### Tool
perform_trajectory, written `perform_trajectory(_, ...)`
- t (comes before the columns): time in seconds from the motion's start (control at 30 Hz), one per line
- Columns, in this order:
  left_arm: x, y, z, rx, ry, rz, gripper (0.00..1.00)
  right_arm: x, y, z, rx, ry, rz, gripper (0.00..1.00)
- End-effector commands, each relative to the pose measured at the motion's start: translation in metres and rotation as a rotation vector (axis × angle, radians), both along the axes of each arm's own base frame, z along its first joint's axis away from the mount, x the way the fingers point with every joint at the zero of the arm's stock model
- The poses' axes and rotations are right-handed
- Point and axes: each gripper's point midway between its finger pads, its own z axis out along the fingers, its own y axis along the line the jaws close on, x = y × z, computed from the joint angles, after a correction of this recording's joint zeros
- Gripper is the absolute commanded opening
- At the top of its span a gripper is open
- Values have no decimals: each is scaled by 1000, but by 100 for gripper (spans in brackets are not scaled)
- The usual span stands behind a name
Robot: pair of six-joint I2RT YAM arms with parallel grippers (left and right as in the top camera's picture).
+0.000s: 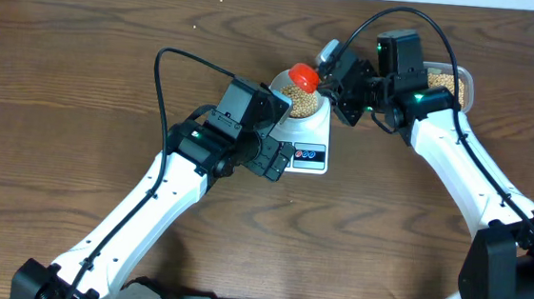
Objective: Scoop item into bowl and weigh 50g on scale
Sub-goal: 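Keep tilting the red scoop over the bowl, adding soybeans gradually, then move the red scoop with the right gripper back to the tub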
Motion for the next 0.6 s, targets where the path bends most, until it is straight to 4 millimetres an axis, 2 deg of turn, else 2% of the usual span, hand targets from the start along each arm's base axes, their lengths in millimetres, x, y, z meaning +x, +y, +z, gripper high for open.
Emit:
perform_trajectory(0.0, 0, 0, 4, -9, -8, -5, 98, -2, 2, 10, -29, -66, 39, 1)
perform_trajectory(0.57, 0, 0, 4, -9, -8, -5, 98, -3, 3, 10, -49, -100, 73, 1)
